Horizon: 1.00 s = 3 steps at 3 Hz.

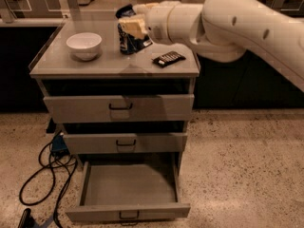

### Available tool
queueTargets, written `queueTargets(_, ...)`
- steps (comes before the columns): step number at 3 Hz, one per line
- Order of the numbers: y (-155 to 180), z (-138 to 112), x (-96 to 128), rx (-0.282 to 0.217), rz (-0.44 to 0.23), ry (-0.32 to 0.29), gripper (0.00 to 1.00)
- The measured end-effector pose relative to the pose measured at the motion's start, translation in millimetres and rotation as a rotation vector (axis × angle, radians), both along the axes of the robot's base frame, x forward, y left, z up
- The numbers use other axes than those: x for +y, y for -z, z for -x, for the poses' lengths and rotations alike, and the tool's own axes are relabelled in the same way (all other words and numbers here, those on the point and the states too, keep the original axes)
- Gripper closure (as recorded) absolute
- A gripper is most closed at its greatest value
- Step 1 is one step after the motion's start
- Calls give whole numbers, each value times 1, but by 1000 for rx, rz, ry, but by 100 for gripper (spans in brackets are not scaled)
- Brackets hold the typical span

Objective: Pick rxbar blueberry from bottom drawer and place on counter

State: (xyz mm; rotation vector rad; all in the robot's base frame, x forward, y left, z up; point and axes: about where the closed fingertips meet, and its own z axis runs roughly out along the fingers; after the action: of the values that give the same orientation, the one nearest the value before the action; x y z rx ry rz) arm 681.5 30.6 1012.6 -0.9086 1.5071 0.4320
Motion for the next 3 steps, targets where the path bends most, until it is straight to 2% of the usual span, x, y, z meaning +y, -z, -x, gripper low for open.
queueTargets(1,-49,-21,17,-48,62,0,100)
queueTargets(2,-48,-34,23,-41,96,19,100)
queueTargets(3,-48,-34,23,-41,96,19,100)
